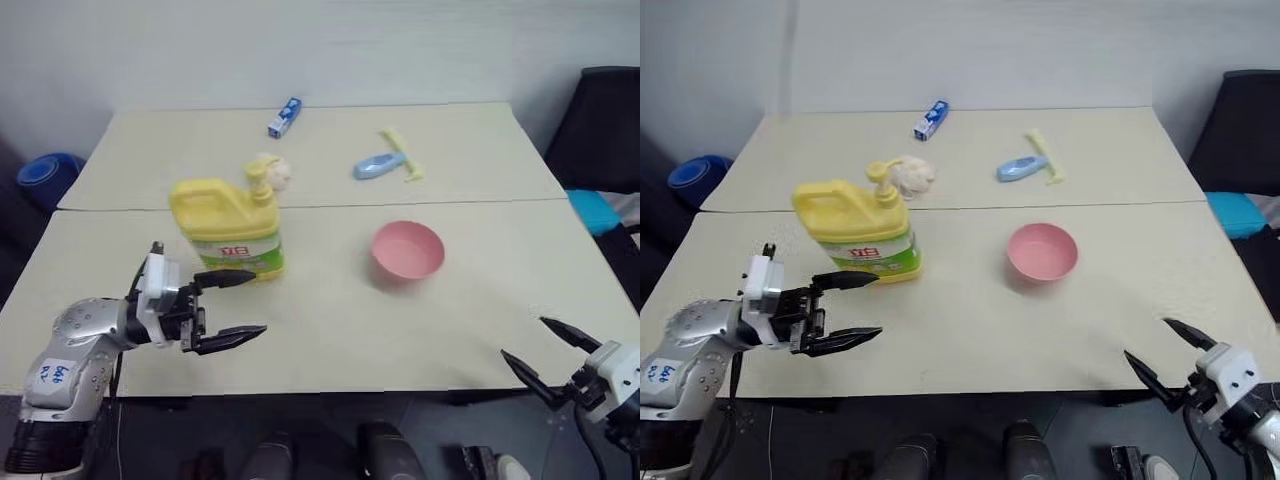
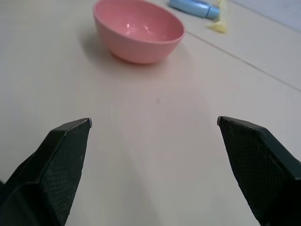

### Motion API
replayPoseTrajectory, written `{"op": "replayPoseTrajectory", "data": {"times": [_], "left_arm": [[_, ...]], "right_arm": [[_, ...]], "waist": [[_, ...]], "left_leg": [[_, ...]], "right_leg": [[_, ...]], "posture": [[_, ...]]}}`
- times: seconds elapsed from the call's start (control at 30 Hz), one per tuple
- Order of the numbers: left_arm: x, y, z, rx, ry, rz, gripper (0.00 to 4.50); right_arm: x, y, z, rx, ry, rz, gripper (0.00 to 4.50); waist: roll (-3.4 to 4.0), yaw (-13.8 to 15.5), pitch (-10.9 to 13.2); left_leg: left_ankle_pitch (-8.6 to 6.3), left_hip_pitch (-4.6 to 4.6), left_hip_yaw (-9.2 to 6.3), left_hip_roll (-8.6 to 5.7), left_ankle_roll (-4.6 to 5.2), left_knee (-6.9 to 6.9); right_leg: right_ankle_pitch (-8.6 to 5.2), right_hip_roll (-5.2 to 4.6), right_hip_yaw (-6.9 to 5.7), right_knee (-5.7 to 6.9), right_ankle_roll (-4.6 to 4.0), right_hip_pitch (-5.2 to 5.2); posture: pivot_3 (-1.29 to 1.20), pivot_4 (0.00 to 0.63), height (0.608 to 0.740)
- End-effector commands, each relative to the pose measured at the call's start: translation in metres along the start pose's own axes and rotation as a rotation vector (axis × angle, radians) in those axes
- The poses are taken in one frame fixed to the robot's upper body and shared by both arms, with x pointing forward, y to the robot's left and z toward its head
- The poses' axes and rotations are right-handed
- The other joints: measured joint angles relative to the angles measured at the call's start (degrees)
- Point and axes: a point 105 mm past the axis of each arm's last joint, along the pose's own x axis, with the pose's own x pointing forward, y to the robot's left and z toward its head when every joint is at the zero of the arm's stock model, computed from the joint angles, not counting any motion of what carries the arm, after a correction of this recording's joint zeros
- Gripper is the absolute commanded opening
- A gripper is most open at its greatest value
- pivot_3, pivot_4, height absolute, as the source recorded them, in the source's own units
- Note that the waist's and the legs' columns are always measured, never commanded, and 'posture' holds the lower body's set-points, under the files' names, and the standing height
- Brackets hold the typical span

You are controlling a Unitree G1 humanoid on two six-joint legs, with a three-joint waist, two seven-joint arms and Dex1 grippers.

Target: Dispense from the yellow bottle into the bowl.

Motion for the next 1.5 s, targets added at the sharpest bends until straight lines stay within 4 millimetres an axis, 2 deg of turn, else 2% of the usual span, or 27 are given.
{"op": "replayPoseTrajectory", "data": {"times": [0.03, 0.17, 0.3, 0.47, 0.57, 0.67, 0.7, 0.9, 1.03, 1.1, 1.2, 1.3, 1.37, 1.43, 1.5], "left_arm": [[0.003, 0.005, 0.011, 0.023, -0.046, 0.010, 4.49], [0.008, 0.008, 0.011, 0.014, -0.059, 0.019, 4.49], [0.009, 0.007, 0.010, 0.007, -0.053, 0.018, 4.49], [0.009, 0.005, 0.007, -0.009, -0.053, 0.032, 4.49], [0.009, 0.003, 0.005, -0.011, -0.051, 0.034, 4.49], [0.011, 0.002, 0.005, -0.010, -0.054, 0.041, 4.50], [0.011, 0.002, 0.005, -0.009, -0.056, 0.043, 4.50], [0.011, 0.001, 0.005, -0.007, -0.050, 0.049, 4.50], [0.009, 0.001, 0.008, 0.001, -0.036, 0.053, 4.50], [0.005, 0.001, 0.015, 0.000, -0.039, 0.049, 4.50], [0.001, -0.004, 0.034, -0.030, -0.069, 0.012, 4.50], [-0.005, -0.004, 0.073, -0.070, -0.165, -0.010, 3.96], [-0.008, 0.002, 0.099, -0.070, -0.238, 0.001, 3.38], [-0.008, 0.021, 0.125, -0.018, -0.316, 0.070, 2.74], [-0.002, 0.040, 0.141, 0.037, -0.346, 0.141, 2.15]], "right_arm": [[0.040, 0.005, 0.027, 0.012, -0.045, 0.114, 4.50], [0.087, 0.020, 0.033, 0.056, 0.001, 0.216, 4.50], [0.121, 0.033, 0.032, 0.072, 0.040, 0.252, 4.50], [0.151, 0.044, 0.023, 0.030, 0.091, 0.270, 4.50], [0.162, 0.045, 0.019, 0.029, 0.104, 0.268, 4.50], [0.174, 0.050, 0.017, 0.011, 0.108, 0.290, 3.92], [0.176, 0.051, 0.015, 0.000, 0.115, 0.298, 3.60], [0.182, 0.051, 0.009, -0.025, 0.138, 0.315, 1.52], [0.184, 0.047, 0.009, -0.049, 0.141, 0.311, 0.03], [0.183, 0.045, 0.018, -0.084, 0.119, 0.329, 0.03], [0.181, 0.046, 0.042, -0.136, 0.067, 0.382, 0.03], [0.177, 0.054, 0.086, -0.241, -0.003, 0.495, 0.00], [0.175, 0.061, 0.115, -0.291, -0.030, 0.560, 0.00], [0.177, 0.066, 0.139, -0.318, -0.043, 0.598, 0.00], [0.181, 0.071, 0.153, -0.337, -0.025, 0.640, 0.00]], "waist": [[0.01, -0.02, 0.00], [0.01, 0.51, 0.01], [-0.02, 1.37, 0.02], [-0.02, 1.79, 0.02], [-0.02, 1.71, 0.03], [-0.02, 1.65, 0.03], [-0.02, 1.63, 0.03], [-0.02, 1.61, 0.02], [-0.02, 1.48, 0.02], [-0.02, 1.37, 0.02], [-0.01, 1.11, 0.03], [-0.02, 1.02, 0.10], [0.00, 0.65, 0.17], [0.00, 0.43, 0.17], [0.00, 0.41, 0.17]], "left_leg": [[0.01, 0.00, -0.01, 0.02, -0.01, 0.01], [0.01, -0.08, -0.14, 0.02, -0.04, 0.02], [-0.01, -0.22, -0.27, -0.09, -0.02, 0.11], [-0.01, -0.38, -0.36, -0.16, -0.01, 0.29], [-0.01, -0.38, -0.35, -0.16, -0.01, 0.32], [-0.01, -0.40, -0.36, -0.15, -0.02, 0.32], [-0.01, -0.41, -0.35, -0.16, -0.02, 0.33], [-0.01, -0.53, -0.35, -0.16, -0.02, 0.37], [0.00, -1.07, -0.35, -0.16, -0.03, 0.63], [0.00, -1.04, -0.34, -0.16, -0.04, 0.64], [0.00, -1.11, -0.35, -0.15, -0.05, 0.62], [0.00, -1.18, -0.36, -0.16, -0.05, 0.63], [0.00, -1.25, -0.40, -0.15, -0.05, 0.68], [0.01, -1.23, -0.44, -0.15, -0.06, 0.67], [0.00, -1.20, -0.53, -0.15, -0.09, 0.67]], "right_leg": [[0.00, 0.00, 0.00, 0.00, 0.00, 0.00], [0.00, -0.03, -0.10, -0.10, 0.00, -0.02], [0.00, -0.14, -0.21, -0.19, 0.00, -0.03], [0.00, -0.17, -0.27, -0.17, 0.00, -0.05], [0.00, -0.17, -0.28, -0.15, 0.00, -0.06], [0.00, -0.16, -0.30, -0.14, 0.00, -0.09], [0.00, -0.16, -0.29, -0.13, 0.00, -0.09], [0.00, -0.16, -0.30, -0.08, 0.00, -0.24], [0.01, -0.16, -0.29, 0.10, 0.00, -0.79], [0.01, -0.15, -0.29, 0.13, 0.00, -0.78], [0.01, -0.15, -0.29, 0.15, 0.00, -0.86], [0.01, -0.17, -0.29, 0.12, 0.00, -0.89], [0.01, -0.17, -0.28, 0.15, 0.00, -0.95], [0.01, -0.17, -0.31, 0.17, 0.00, -0.93], [0.00, -0.16, -0.41, 0.15, 0.00, -0.88]], "posture": [[0.00, 0.150, 0.740], [0.00, 0.150, 0.740], [0.00, 0.150, 0.740], [0.00, 0.150, 0.740], [0.00, 0.150, 0.740], [0.00, 0.150, 0.740], [0.00, 0.150, 0.740], [0.00, 0.150, 0.740], [0.00, 0.150, 0.740], [0.00, 0.150, 0.740], [0.00, 0.150, 0.740], [0.00, 0.150, 0.740], [0.00, 0.150, 0.740], [0.00, 0.150, 0.740], [0.00, 0.150, 0.740]]}}
